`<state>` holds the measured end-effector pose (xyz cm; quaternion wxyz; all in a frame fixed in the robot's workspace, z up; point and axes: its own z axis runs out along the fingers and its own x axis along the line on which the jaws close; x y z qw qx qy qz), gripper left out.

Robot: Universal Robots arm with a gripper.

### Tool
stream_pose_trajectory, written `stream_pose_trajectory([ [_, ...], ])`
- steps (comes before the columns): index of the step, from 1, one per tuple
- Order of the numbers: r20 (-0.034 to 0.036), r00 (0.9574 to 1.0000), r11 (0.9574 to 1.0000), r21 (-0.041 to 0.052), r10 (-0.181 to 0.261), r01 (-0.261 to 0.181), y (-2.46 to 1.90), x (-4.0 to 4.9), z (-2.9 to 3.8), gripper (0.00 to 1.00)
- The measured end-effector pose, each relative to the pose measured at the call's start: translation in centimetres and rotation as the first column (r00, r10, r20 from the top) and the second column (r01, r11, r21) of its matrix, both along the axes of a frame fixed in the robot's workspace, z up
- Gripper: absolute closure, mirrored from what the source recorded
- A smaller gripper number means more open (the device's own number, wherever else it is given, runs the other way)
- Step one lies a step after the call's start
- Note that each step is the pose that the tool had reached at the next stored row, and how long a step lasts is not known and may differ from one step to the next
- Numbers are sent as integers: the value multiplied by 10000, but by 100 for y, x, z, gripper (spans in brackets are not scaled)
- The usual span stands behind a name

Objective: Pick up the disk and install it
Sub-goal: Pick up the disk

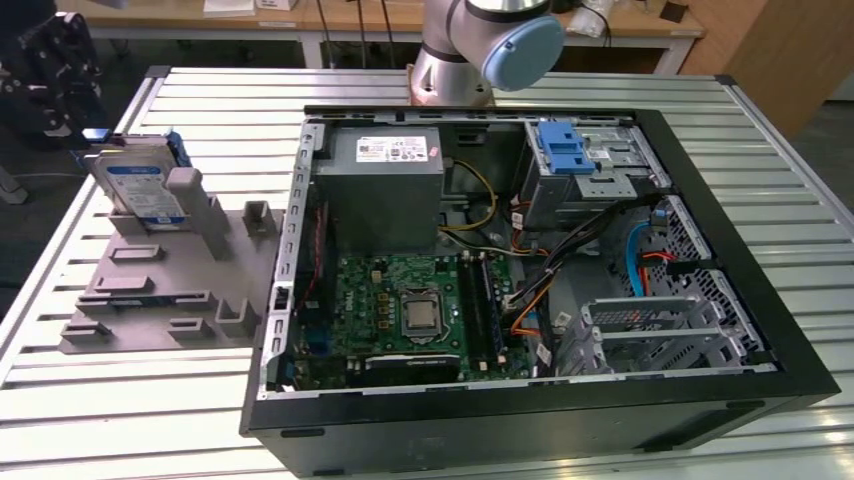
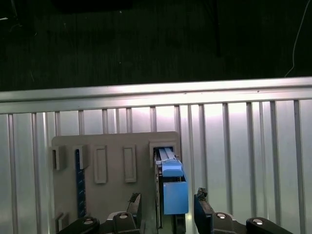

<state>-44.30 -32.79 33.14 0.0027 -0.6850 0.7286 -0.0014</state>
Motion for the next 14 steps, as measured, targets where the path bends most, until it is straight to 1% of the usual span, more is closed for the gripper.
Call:
stream_pose_trajectory([
  [6, 1, 10000, 10000, -16, 1, -1, 16, -16, -41, 45],
  [14, 6, 10000, 10000, -41, 2, -2, 27, -31, -134, 45],
])
